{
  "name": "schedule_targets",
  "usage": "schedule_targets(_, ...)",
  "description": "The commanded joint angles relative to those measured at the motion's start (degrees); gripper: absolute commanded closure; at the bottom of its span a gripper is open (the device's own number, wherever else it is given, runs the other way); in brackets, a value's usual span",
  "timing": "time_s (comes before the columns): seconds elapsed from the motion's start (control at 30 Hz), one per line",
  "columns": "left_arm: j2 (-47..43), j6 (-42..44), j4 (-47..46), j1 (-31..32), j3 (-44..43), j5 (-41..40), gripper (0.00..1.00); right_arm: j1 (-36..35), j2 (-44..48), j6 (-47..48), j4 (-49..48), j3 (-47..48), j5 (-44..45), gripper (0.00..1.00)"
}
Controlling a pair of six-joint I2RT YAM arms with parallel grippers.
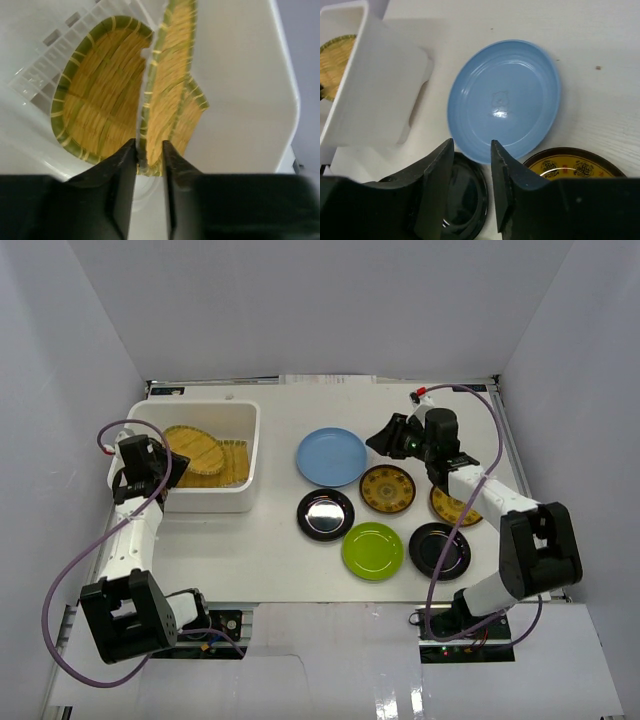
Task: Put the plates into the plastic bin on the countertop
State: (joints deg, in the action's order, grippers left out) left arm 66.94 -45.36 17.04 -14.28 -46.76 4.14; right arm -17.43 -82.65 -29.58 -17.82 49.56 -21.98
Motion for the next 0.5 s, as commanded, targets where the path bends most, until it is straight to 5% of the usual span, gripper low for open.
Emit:
schedule_targets(0.0,-0.41,1.94,-1.65,-0.22,0.44,-0.19,0.59,-0.06,-4.78,8.56,6.74,6.5,7.38,0.6)
schedule_targets(0.13,0.39,2.73,-2.71,-0.22,0.97,1.39,0.3,-0.41,-16.71,12.0,11.66,15.37,10.28,0.52)
schedule_targets(0.17,0.47,3.17,-2.71,-0.13,0.71,1.57,0.1,-0.58,-18.32,12.79,12.89,18.96,10.46,0.48)
schedule_targets(0.2,-0.05,3.44,-2.62,-0.13,0.01,1.48,0.02,-1.02,-20.07,13.32,14.47,20.3,10.9,0.4)
schedule_targets(0.47,-8.66,5.37,-7.8,1.44,-1.05,0.77,0.02,-4.1,-30.98,15.96,17.74,29.71,16.87,0.39)
